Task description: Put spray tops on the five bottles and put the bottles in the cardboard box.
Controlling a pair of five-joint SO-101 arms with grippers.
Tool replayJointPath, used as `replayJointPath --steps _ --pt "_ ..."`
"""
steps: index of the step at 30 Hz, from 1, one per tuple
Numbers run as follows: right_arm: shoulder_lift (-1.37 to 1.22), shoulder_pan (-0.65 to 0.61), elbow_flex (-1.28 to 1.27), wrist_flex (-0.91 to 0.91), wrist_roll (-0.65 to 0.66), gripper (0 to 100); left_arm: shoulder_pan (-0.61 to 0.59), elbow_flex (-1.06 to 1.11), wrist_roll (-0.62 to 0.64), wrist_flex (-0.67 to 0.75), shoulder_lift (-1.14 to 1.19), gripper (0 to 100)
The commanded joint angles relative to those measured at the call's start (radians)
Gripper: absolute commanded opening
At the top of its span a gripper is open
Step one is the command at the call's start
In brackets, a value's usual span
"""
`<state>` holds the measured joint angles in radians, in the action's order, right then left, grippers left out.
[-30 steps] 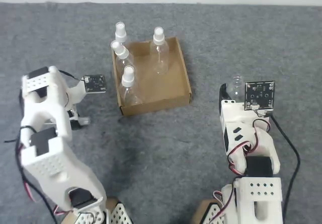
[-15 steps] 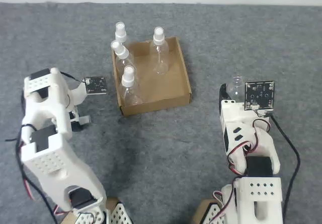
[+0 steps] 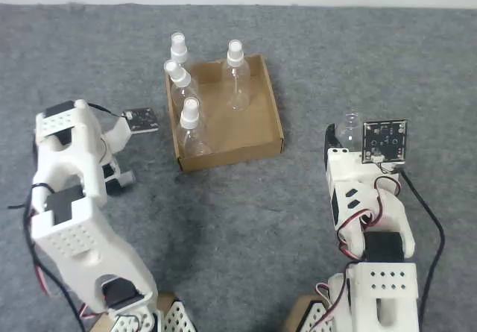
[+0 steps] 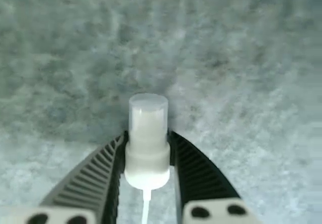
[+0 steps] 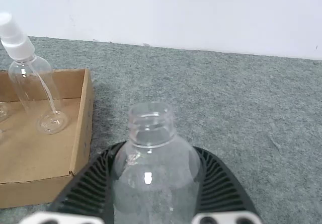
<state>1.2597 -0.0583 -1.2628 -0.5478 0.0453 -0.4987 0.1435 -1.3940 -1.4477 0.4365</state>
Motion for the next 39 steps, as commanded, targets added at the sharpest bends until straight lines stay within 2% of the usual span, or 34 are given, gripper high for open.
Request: replayJointPath --steps 1,9,18,39 --pt "0.028 -0.007 0.020 0.027 0.020 4.6 0.000 -0.022 0.015 -0.084 -0.106 1" --pt "0.030 -0.010 0.018 0.024 0.020 4.6 0.002 -0.016 0.017 -0.232 -0.239 1" --pt "0.030 -0.010 0.018 0.021 0.020 4.3 0.002 -0.015 0.112 -0.301 -0.391 1" --pt "0.030 -0.024 0.017 0.025 0.011 4.1 0.006 0.136 0.169 -0.299 -0.753 1"
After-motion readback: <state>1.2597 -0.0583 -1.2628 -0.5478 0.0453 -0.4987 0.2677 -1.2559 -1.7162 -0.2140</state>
